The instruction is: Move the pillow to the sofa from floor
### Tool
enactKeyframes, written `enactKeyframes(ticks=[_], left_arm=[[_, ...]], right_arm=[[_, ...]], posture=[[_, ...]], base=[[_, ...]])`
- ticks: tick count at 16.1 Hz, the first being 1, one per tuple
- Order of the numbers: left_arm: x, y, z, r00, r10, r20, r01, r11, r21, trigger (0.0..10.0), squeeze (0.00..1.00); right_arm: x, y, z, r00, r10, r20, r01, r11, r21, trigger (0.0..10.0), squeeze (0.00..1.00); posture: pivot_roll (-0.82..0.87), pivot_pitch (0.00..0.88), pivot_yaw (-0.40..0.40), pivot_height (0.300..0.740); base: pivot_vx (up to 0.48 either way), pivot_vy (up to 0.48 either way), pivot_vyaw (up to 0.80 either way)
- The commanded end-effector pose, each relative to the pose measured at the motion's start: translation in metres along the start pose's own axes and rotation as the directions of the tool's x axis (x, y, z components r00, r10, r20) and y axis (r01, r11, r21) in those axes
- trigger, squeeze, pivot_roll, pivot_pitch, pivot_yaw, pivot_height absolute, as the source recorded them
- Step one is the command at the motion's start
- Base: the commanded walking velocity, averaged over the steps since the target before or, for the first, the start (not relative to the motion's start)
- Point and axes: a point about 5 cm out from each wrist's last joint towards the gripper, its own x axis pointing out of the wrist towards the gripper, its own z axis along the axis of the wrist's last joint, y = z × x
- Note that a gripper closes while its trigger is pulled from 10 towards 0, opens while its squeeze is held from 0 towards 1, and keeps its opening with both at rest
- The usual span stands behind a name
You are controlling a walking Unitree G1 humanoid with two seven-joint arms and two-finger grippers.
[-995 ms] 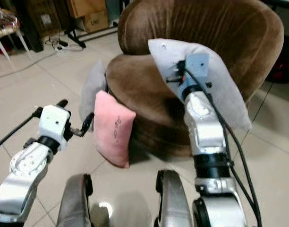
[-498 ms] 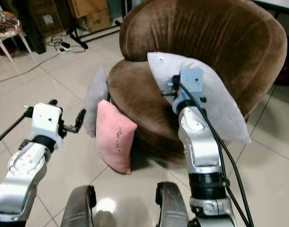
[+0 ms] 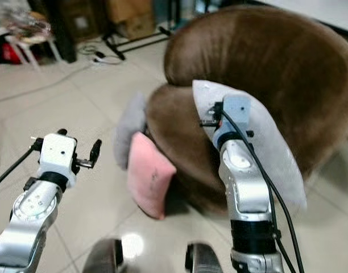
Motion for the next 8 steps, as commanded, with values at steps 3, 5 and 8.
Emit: enactKeyframes(ticks=[3, 5, 8], left_arm=[[-0.006, 0.0051, 0.0011, 1.0, 0.018, 0.005, -0.018, 0.999, 0.036, 10.0, 0.07], [-0.0067, 0.0071, 0.0013, 1.0, 0.028, 0.007, -0.029, 0.999, 0.04, 10.0, 0.07], [-0.0054, 0.0041, 0.0048, 0.999, 0.019, 0.029, -0.02, 0.999, 0.045, 10.0, 0.08]], right_arm=[[-0.0061, 0.0101, 0.0139, 0.996, 0.062, 0.06, -0.064, 0.997, 0.038, 10.0, 0.0], [-0.0085, 0.0117, 0.0144, 0.995, 0.07, 0.064, -0.073, 0.997, 0.034, 10.0, 0.0], [-0.0097, 0.0102, 0.0093, 0.997, 0.059, 0.047, -0.061, 0.997, 0.051, 10.0, 0.0]], posture=[[-0.01, 0.0, -0.008, 0.726], [-0.01, 0.0, -0.009, 0.74], [-0.01, 0.0, -0.01, 0.74]], base=[[0.0, 0.0, 0.0], [0.0, 0.0, 0.0], [0.0, 0.0, 0.0]])
